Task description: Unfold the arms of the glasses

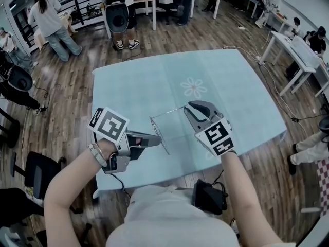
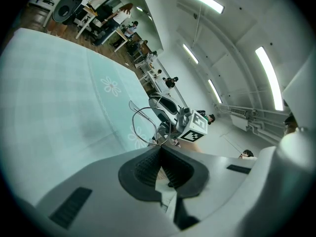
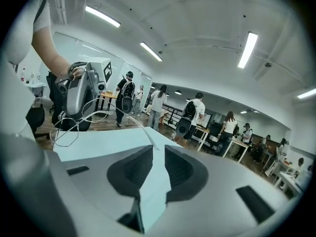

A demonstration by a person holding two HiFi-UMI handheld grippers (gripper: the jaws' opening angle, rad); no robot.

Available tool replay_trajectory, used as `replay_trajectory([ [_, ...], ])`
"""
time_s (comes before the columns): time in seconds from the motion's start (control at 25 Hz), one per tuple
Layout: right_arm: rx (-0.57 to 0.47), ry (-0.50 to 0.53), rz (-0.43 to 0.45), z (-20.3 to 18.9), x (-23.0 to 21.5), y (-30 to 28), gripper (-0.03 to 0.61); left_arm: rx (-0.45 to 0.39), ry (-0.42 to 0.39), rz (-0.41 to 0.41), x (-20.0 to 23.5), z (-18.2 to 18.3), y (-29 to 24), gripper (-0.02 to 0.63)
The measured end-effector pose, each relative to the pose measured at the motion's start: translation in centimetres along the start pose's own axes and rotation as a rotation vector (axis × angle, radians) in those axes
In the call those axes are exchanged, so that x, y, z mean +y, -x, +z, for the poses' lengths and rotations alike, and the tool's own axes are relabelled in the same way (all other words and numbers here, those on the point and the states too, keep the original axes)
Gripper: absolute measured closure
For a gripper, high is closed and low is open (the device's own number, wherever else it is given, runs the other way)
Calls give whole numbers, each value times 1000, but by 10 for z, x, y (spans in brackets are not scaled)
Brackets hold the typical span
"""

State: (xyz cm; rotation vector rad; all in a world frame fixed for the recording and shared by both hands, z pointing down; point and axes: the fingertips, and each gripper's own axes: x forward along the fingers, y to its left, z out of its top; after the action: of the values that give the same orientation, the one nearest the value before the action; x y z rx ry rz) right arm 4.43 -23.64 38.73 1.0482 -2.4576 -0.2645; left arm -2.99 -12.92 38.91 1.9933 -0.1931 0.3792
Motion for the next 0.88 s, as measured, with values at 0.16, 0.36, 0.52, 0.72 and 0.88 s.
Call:
replay_trajectory([
  [0.16, -7, -6, -5, 1, -2, -1, 505, -19, 8, 1, 2, 2, 1, 606],
  [0.36, -8, -5, 1, -3, 0, -1, 505, -44, 22, -2, 3, 7, 4, 606],
  [0.52, -15, -6, -1, -3, 1, 3, 502, -55, 28, -10, 1, 9, 5, 606],
  [0.72, -12, -12, -8, -8, 1, 9, 487, -61, 33, -22, -2, 9, 4, 606],
  [0.88, -26, -49, -16, -24, 4, 11, 479, -67, 52, -50, -6, 8, 4, 606],
])
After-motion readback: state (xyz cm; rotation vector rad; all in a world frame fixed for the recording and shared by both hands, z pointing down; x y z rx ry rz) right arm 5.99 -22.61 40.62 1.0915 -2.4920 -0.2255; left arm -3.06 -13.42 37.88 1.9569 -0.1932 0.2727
